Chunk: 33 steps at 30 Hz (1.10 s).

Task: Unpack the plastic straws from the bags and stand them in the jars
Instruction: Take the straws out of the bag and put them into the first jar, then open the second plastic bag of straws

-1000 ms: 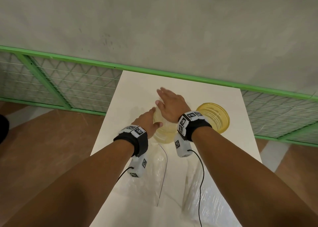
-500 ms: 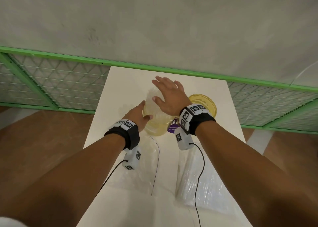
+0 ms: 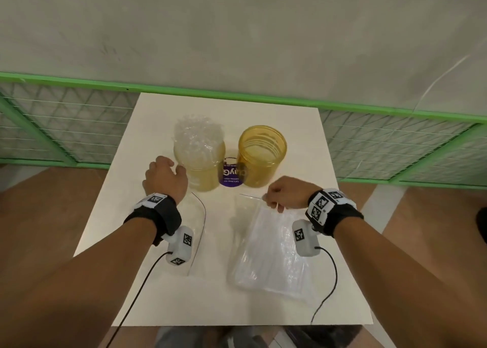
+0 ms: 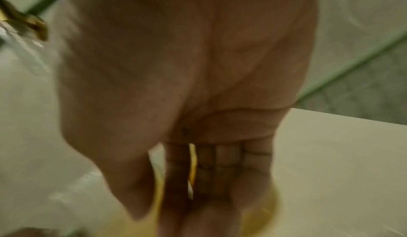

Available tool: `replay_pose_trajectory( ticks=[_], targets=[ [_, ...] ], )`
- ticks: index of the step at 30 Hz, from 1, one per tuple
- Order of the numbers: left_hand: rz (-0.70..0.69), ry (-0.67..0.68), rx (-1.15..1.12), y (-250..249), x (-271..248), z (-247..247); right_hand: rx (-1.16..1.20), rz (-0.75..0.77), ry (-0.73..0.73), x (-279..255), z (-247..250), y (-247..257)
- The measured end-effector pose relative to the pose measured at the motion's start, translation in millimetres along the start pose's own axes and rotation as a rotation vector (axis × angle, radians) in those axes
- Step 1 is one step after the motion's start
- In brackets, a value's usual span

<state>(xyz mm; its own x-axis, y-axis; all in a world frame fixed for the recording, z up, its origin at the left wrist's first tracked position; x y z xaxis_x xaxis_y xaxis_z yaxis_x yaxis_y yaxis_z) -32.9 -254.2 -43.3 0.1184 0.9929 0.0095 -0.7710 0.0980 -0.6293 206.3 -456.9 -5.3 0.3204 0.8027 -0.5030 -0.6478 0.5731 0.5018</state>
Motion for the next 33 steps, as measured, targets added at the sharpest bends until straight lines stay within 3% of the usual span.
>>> replay_pose_trajectory(
  ticks=[3,8,13,18,20,23,25,28,33],
  targets=[
    [-0.06,0.014,-0.003,-6.2,-32.1,-16.7,-0.232,-0.145,-0.032,4.4,-36.5,-65.8],
    [-0.194,0.224,-0.003,-11.8,-83.7,-70.5,-0.234,-0.18,-0.092,0.8,-83.6,-115.0],
    [-0.111,0.628,0.312,-9.8,-138.8,-126.2,-0.381,-0.184,-0.13,5.8,-90.9,-114.7],
    [-0.018,0.822,0.295,-12.6,-157.9,-147.3,-0.441,-0.178,-0.17,2.7,-81.4,-119.5],
    [-0.087,0.822,0.255,-22.9,-153.9,-147.8,-0.363,-0.19,-0.198,-0.5,-72.1,-123.7],
    [-0.192,0.771,0.085,-39.6,-141.4,-139.1,-0.067,-0.198,-0.277,-2.9,-53.3,-128.6],
    [-0.244,0.743,0.04,-47.1,-132.1,-132.4,0.06,-0.169,-0.225,-4.1,-44.2,-127.3],
    [-0.278,0.736,-0.02,-60.3,-124.5,-125.9,0.118,-0.118,-0.166,-8.4,-35.1,-122.0],
    [-0.281,0.61,-0.054,-81.1,-124.5,-123.2,0.243,-0.128,-0.211,-19.3,-22.8,-119.7]
  ],
)
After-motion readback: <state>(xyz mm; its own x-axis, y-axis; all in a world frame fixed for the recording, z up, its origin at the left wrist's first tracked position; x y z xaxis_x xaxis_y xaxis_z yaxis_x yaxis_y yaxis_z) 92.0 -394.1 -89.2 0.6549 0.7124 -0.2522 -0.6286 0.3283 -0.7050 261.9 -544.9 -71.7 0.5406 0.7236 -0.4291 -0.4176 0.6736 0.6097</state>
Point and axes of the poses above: each hand's wrist, its own x-axis towards the middle knuckle, its own z-axis out of the back of the hand, y = z × x, the point moved 3 cm from there along x, towards the middle knuckle, and after that the axes turned 8 degrees about -y, right-handed, at the moved point
